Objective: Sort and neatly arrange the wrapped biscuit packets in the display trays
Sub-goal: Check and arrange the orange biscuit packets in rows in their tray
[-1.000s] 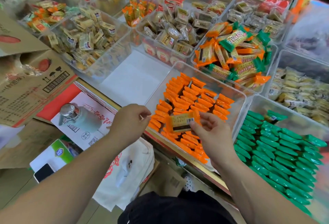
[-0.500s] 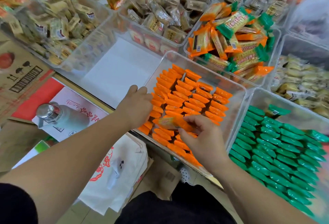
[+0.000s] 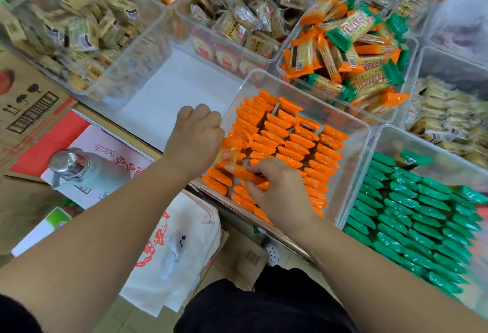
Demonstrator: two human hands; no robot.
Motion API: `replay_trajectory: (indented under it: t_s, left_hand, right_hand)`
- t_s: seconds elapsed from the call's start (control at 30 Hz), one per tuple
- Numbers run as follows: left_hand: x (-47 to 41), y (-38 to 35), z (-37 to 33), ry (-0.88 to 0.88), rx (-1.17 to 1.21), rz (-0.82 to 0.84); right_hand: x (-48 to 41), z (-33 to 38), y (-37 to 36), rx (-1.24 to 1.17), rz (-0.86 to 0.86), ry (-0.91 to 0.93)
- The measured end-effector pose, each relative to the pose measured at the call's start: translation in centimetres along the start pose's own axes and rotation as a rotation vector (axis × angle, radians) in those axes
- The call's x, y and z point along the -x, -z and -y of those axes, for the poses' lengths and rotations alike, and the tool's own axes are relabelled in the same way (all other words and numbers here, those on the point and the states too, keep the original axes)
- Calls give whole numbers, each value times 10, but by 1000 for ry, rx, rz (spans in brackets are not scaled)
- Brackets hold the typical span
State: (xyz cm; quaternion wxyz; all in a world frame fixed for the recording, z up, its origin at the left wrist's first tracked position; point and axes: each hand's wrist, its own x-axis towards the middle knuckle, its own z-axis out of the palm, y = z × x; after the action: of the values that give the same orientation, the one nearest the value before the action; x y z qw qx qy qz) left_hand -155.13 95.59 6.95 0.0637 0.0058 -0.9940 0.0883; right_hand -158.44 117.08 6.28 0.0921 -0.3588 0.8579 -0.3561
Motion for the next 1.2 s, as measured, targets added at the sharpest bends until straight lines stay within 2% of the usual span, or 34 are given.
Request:
replay_trajectory:
  t_s: [0.13,0.33,0.5,0.63,0.87,1.0,1.2]
  left_hand:
    - [5,14,15,124,71,-98]
    - [29,43,26,332,263,-296]
    - [66,57,28,510,481,-350]
    - [98,70,14,715,680,-322]
    - [130,74,-15,1145,1087,-219]
    - [136,78,-26,1224,1205,-240]
    - [135,101,-39,1270,1298,-294]
  right_hand:
    - [-12,3,-17,80,115,13]
    - [-25,8,-34,201,201,18]
    - [-40,9,-43,306,300,-15]
    - [-46,5,-46,343,312,-31]
    - [-32,9,-36,263,377,13]
    - [-23,7,-28,222,360,40]
    - [0,18,18,84,246,-60]
